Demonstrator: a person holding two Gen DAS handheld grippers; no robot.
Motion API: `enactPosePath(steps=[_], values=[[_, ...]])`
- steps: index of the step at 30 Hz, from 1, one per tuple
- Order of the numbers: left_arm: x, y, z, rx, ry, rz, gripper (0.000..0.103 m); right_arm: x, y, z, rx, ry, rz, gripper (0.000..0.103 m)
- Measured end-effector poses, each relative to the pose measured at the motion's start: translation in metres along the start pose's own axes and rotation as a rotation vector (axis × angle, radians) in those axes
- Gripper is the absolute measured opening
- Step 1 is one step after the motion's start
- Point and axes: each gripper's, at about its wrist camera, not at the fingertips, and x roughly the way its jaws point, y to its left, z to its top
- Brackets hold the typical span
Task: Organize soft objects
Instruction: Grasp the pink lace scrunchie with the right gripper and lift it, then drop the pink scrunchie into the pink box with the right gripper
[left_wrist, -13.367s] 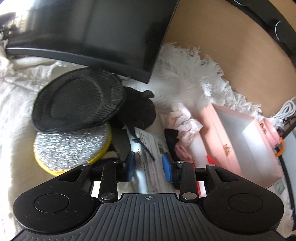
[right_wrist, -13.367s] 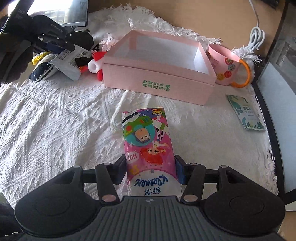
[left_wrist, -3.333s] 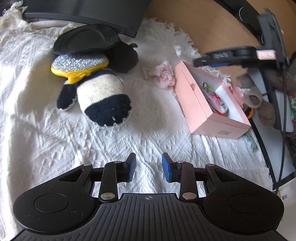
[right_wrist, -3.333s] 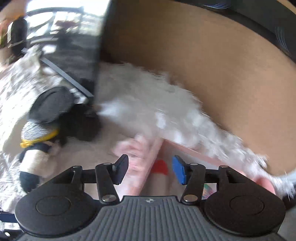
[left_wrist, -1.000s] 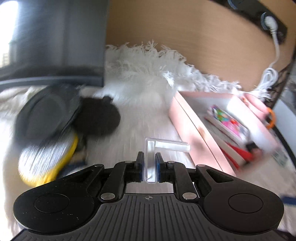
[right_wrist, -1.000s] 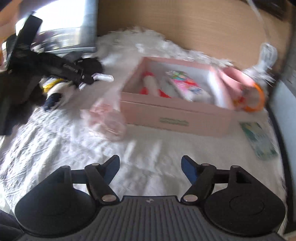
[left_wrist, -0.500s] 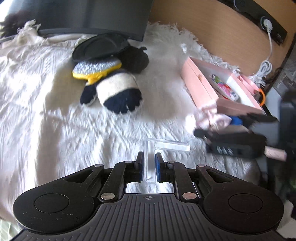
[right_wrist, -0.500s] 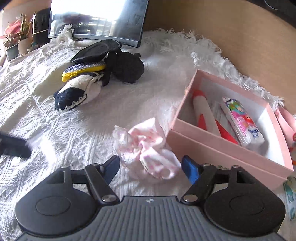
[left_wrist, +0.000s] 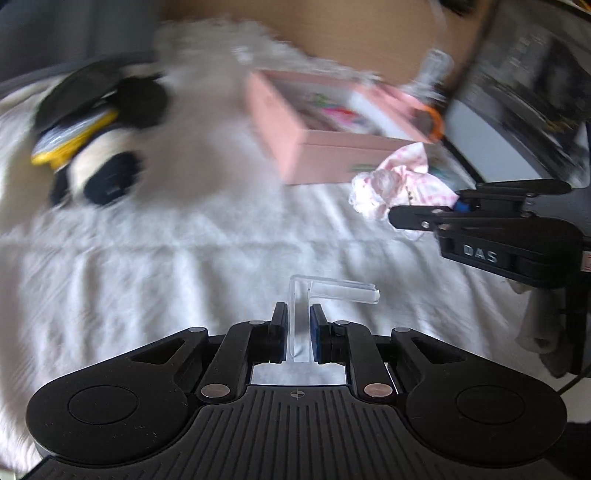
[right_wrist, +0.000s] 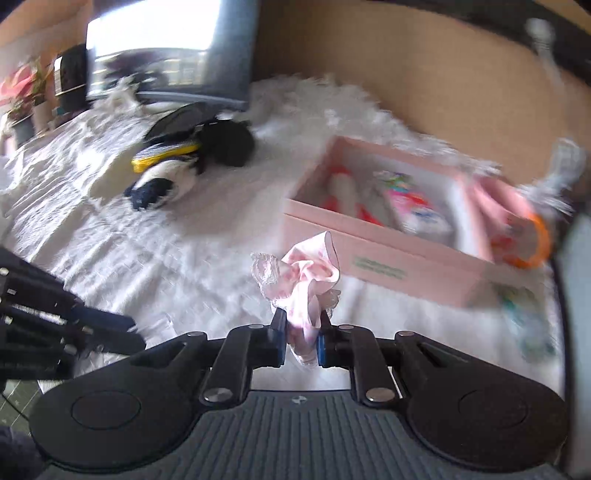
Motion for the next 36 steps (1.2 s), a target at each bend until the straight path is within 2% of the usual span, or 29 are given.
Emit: enactPosePath(steps=[4,8,10,15,17,18,21,23,26,31,34,36], values=[[0.006,-0.028,0.009,0.1,-0.002,-0.063,0.015,-0.024,-0.024,-0.019,0.072,0.007,-0.086,0.015],[0.008,-0.047,0.035,0.159,-0.064,-0.096,0.015,-0.043,-0.045,-0.031,0.145,-0.007,-0.162,0.015],[0.007,-0.055,0.059,0.184,-0.116,-0.098,0.015,-0.055,-0.053,-0.035,0.161,-0.029,-0.185,0.015],[0.005,-0.081,0.143,0.298,-0.312,-0.069,0.017,-0.068,-0.066,-0.037,0.188,-0.064,-0.232,0.015],[0.012,-0.086,0.179,0.269,-0.374,-0.076,0.02,-0.068,-0.071,-0.037,0.206,-0.065,-0.237,0.015],[0.019,-0.086,0.195,0.244,-0.378,-0.075,0.02,-0.067,-0.072,-0.037,0.214,-0.065,-0.236,0.015],[0.037,-0.076,0.218,0.129,-0.406,-0.023,0.02,-0.062,-0.077,-0.036,0.227,-0.065,-0.231,0.015],[0.043,-0.065,0.217,0.037,-0.408,-0.007,0.02,-0.056,-0.08,-0.034,0.229,-0.06,-0.218,0.015],[0.048,-0.052,0.194,-0.028,-0.345,-0.009,0.02,-0.047,-0.087,-0.02,0.213,-0.07,-0.188,0.015],[0.043,-0.03,0.124,-0.07,-0.223,0.002,0.02,-0.022,-0.105,0.037,0.174,-0.153,-0.123,0.015],[0.039,-0.017,0.075,-0.091,-0.135,0.034,0.02,0.012,-0.115,0.081,0.182,-0.179,-0.081,0.015],[0.034,-0.009,0.051,-0.118,-0.097,0.056,0.02,0.042,-0.119,0.104,0.178,-0.162,-0.079,0.015]])
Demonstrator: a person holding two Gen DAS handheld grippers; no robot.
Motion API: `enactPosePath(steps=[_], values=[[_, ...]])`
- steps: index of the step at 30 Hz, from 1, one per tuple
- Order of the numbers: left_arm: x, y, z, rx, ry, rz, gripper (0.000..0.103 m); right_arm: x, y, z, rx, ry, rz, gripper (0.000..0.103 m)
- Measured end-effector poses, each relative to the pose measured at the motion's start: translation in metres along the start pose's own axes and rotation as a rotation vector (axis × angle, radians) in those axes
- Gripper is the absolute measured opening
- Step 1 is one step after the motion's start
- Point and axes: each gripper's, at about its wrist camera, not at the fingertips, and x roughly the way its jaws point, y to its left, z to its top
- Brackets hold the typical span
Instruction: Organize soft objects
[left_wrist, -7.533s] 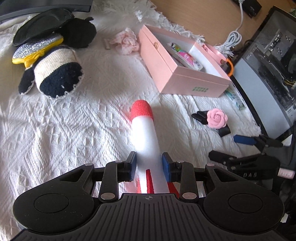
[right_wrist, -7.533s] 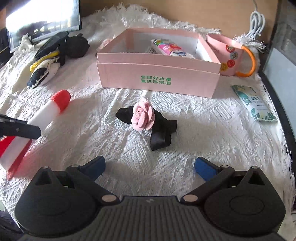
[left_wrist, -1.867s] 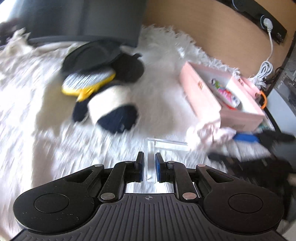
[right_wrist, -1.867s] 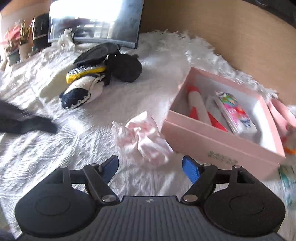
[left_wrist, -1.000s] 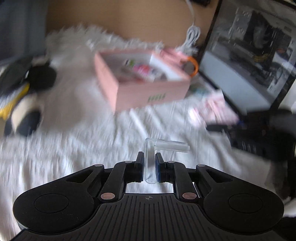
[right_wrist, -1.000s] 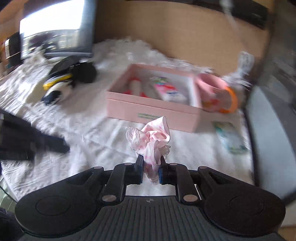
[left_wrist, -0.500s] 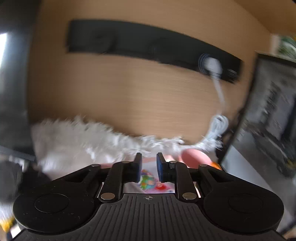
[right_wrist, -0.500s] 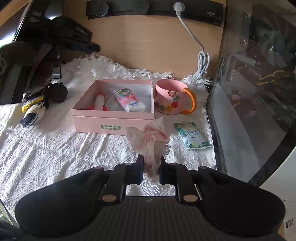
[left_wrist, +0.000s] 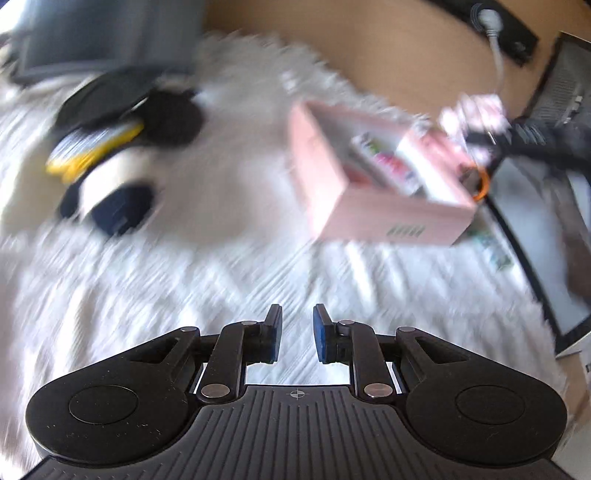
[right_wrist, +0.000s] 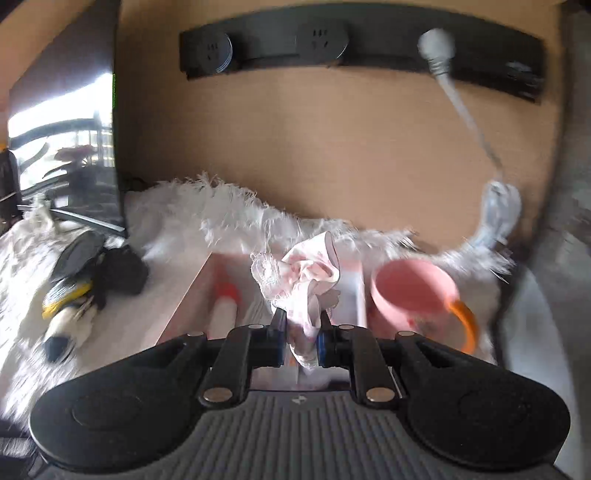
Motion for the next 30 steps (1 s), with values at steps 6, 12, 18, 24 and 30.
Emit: enactPosePath(steps=[6,12,18,24,30], values=[[-0.031,0.045,-0.026,-0.103,0.008,0.136,0.02,0.098,0.003,-0.006,0.016,0.292,0.017,0.02],[-0.053,0.101,-0.033,-0.248,-0.022,0.261,0.02,0.089,0.027,-0.02,-0.089,0.297,-0.041,0.064],[-0.056,0.132,-0.036,-0.31,-0.041,0.271,0.02,0.033,0.085,-0.008,-0.286,0.099,-0.017,0.082],[-0.058,0.146,-0.029,-0.33,-0.083,0.212,0.02,0.039,0.162,0.016,-0.199,0.142,0.276,0.083],[-0.061,0.157,-0.026,-0.282,-0.093,0.149,0.02,0.102,0.244,0.021,-0.115,0.256,0.347,0.083]])
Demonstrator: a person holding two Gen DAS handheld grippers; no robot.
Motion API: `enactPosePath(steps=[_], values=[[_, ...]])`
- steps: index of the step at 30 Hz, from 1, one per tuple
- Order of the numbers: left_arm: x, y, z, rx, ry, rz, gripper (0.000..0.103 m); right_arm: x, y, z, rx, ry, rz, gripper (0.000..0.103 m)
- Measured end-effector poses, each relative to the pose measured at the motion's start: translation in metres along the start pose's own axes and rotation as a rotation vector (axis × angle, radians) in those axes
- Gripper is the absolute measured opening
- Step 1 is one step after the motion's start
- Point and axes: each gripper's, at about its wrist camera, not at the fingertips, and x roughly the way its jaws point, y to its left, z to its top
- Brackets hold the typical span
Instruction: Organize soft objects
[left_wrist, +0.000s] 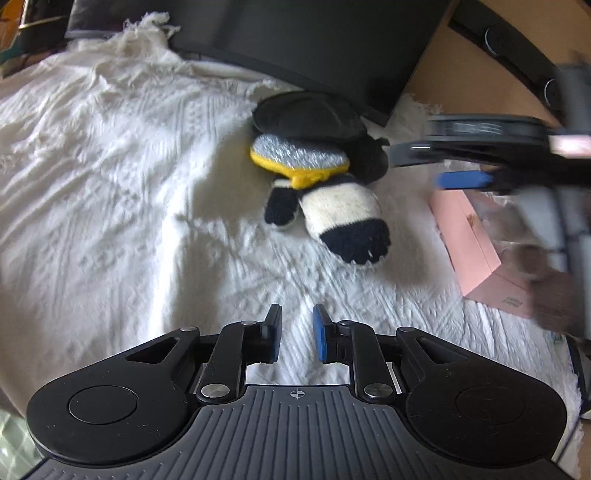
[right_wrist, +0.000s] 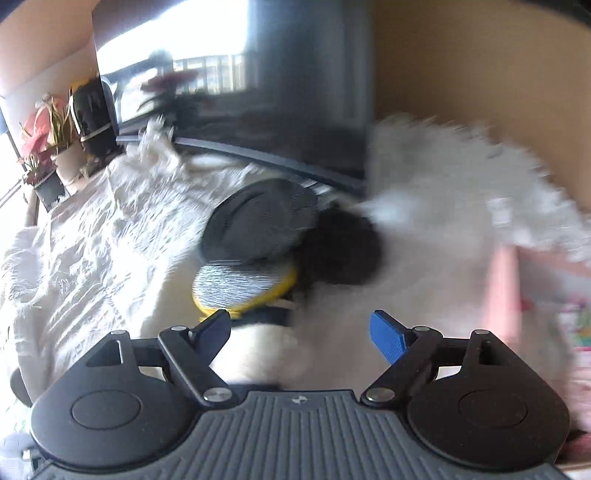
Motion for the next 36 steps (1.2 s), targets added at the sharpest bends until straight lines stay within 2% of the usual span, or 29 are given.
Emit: enactPosePath(steps=[3,6,7,8,9,13,16,19,23,26,29,30,34,36], values=[[-0.005,0.012,0.003,0.008,-0.027,-0.006,0.02,0.04,0.034,-0.003,-0.137,0.071,-0.042,0.083],[-0.009,0.03,0.004,-0.024,-0.038,-0.007,0.02,0.068,0.049,-0.01,-0.233,0.118,-0.096,0.083],[-0.009,0.035,0.004,-0.035,-0.039,-0.005,0.02,0.072,0.051,-0.013,-0.244,0.136,-0.093,0.079],[-0.009,0.041,0.005,-0.043,-0.037,-0.002,0.02,0.073,0.052,-0.014,-0.254,0.151,-0.084,0.067],[-0.008,0.046,0.005,-0.05,-0.034,0.002,0.02,0.071,0.054,-0.017,-0.277,0.152,-0.096,0.063],[-0.001,0.056,0.012,-0.058,-0.023,0.027,0.02,0.04,0.053,-0.029,-0.319,0.125,-0.107,0.035],[0.002,0.054,0.02,-0.057,-0.03,0.018,0.02,0.0,0.043,-0.049,-0.28,0.121,-0.086,0.032],[0.005,0.044,0.027,-0.035,-0.037,-0.012,0.02,-0.037,0.034,-0.08,-0.252,0.138,-0.089,0.032],[0.011,0.028,0.032,0.011,-0.035,-0.062,0.02,-0.07,0.024,-0.124,-0.235,0.172,-0.116,0.032],[0.02,0.018,0.035,0.026,-0.024,-0.095,0.02,-0.087,0.019,-0.146,-0.23,0.165,-0.129,0.035],[0.028,0.005,0.039,0.055,-0.015,-0.126,0.02,-0.105,0.017,-0.151,-0.222,0.128,-0.147,0.051],[0.03,0.0,0.04,0.068,-0.01,-0.135,0.02,-0.112,0.017,-0.151,-0.223,0.102,-0.149,0.06],[0.036,-0.014,0.04,0.103,0.013,-0.166,0.02,-0.134,0.017,-0.139,-0.204,0.002,-0.104,0.077],[0.037,-0.015,0.036,0.105,0.02,-0.164,0.02,-0.129,0.016,-0.127,-0.195,-0.014,-0.092,0.08]])
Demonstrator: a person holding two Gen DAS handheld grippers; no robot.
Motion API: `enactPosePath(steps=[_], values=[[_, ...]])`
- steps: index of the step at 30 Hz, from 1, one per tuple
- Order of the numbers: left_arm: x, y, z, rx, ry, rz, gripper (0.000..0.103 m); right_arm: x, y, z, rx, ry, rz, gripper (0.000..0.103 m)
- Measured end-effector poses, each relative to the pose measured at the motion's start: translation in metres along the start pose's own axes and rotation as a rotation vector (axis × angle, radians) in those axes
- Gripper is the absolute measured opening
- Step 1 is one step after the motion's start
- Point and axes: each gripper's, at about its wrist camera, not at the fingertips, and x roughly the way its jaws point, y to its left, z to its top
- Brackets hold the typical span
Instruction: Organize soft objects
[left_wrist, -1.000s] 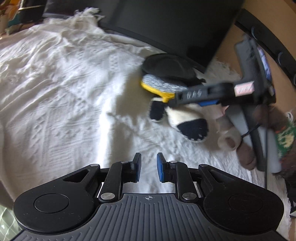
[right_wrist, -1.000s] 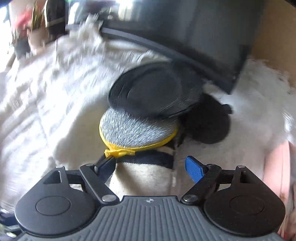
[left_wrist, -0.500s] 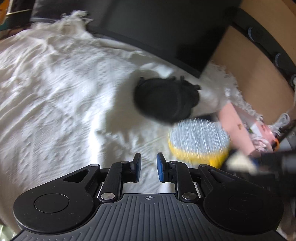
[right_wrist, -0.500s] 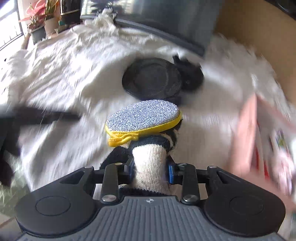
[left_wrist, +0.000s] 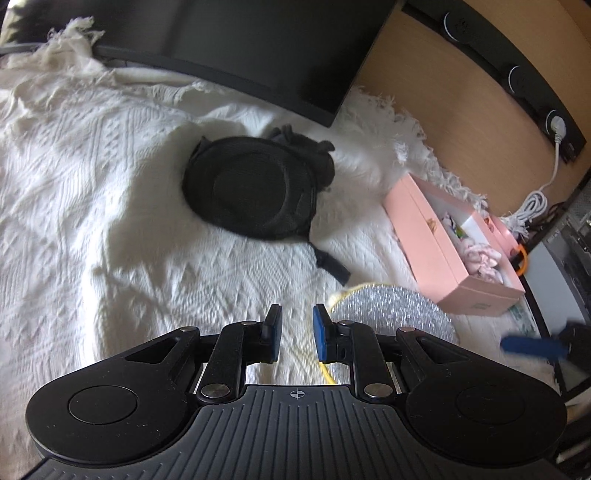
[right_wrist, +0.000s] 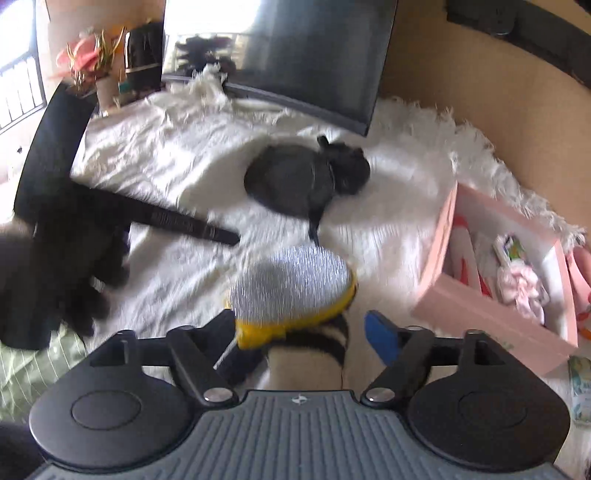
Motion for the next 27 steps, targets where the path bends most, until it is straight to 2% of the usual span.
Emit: enactPosePath(steps=[3,6,8,9,13,17,21,23,27], values=[[-0.003,0.003,-0.008,-0.021,0.009,0.005,0.02,0.024,-0.011,0.016,0.045,-0.005,-0.018,0.08],[-0.009,0.007,-0.018,-0.046,0.016,0.017,0.02,0.059,-0.027,0.029,0.141,0.046,-0.004,0.079],[-0.013,0.009,-0.024,-0.061,0.023,0.025,0.02,0.072,-0.028,0.033,0.165,0.085,0.007,0.058],[-0.015,0.011,-0.027,-0.067,0.029,0.032,0.02,0.071,-0.026,0.033,0.155,0.086,0.015,0.041],[-0.024,0.015,-0.034,-0.078,0.04,0.069,0.02,0.048,-0.013,0.03,0.068,0.028,-0.003,0.02],[-0.027,0.01,-0.034,-0.071,0.05,0.087,0.02,0.008,-0.029,0.026,0.132,-0.047,-0.003,0.017],[-0.022,-0.013,-0.028,-0.018,0.053,0.05,0.02,-0.034,-0.064,0.012,0.259,-0.138,-0.077,0.017],[-0.017,-0.031,-0.025,0.02,0.057,0.028,0.02,-0.05,-0.081,-0.001,0.304,-0.166,-0.143,0.017],[-0.006,-0.067,-0.021,0.093,0.066,-0.031,0.02,-0.057,-0.12,-0.043,0.422,-0.118,-0.248,0.017]])
